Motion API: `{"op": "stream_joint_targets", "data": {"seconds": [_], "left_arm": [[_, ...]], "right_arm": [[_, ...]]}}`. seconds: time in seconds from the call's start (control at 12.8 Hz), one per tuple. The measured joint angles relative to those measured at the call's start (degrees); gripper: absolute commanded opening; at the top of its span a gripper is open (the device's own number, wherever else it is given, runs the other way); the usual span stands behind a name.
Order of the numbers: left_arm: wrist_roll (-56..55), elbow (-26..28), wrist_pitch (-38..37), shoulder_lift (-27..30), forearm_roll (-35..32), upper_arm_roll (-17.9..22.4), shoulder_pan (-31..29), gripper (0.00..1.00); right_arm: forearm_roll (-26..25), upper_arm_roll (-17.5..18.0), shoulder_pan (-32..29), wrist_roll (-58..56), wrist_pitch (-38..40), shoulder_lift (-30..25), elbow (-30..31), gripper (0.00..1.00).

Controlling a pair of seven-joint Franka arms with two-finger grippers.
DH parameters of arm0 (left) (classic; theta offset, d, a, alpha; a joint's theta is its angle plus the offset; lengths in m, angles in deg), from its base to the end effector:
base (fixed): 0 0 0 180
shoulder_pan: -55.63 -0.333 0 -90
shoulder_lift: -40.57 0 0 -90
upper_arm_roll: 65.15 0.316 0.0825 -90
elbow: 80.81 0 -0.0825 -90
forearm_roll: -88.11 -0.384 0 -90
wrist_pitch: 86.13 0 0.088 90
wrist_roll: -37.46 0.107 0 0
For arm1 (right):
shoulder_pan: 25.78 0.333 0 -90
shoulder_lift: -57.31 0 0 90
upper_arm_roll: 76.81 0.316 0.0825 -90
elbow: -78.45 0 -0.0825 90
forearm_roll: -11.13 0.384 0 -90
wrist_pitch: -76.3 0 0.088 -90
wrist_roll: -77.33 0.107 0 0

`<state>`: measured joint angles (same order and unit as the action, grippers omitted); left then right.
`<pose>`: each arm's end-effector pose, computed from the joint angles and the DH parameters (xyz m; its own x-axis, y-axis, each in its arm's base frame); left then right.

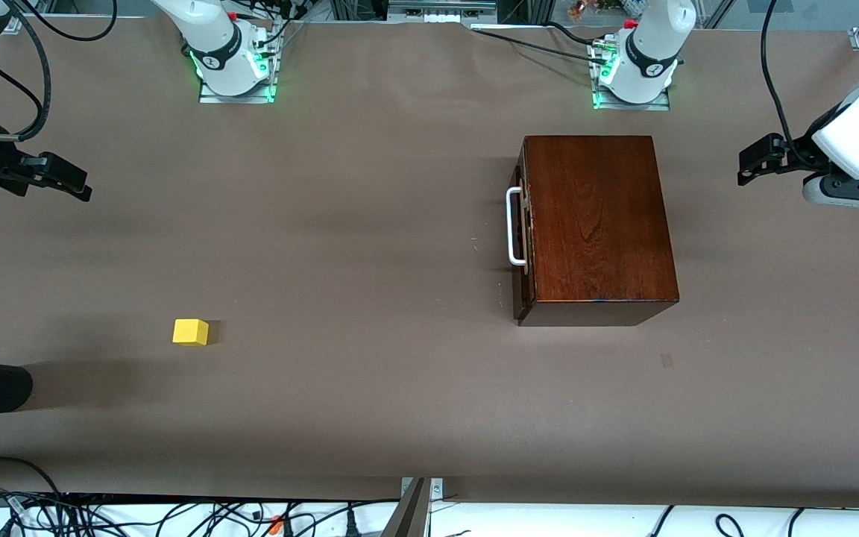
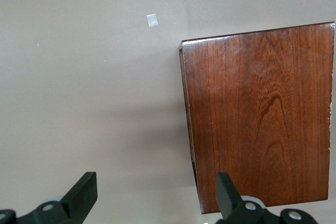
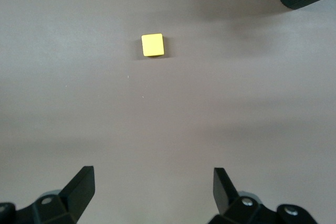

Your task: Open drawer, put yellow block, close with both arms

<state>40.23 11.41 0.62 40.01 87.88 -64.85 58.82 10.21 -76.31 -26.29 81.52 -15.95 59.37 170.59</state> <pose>0.5487 -0.0273 0.5963 0.9896 -0.0981 -0.1051 -0.0986 -0.9951 0.0010 0.5671 -0.0018 0.5901 0.9968 -0.0726 -0.0328 -0.0720 -0.9972 0.0181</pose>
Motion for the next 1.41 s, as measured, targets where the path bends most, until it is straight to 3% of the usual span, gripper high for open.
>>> {"op": "stream_joint_targets", "data": {"seconds": [0.86,1.41], "left_arm": [[-0.1,-0.2,-4.3,-0.1,0.0,-4.1,0.1,1.00],[-5.2,-0.1,-1.3,-7.3,0.0,-17.5,0.4,1.00]], "right_arm": [[0.0,0.0,0.0,0.0,-0.1,0.1,0.0,1.00],[0.0,0.1,0.0,0.0,-0.2,0.2,0.0,1.00]]}}
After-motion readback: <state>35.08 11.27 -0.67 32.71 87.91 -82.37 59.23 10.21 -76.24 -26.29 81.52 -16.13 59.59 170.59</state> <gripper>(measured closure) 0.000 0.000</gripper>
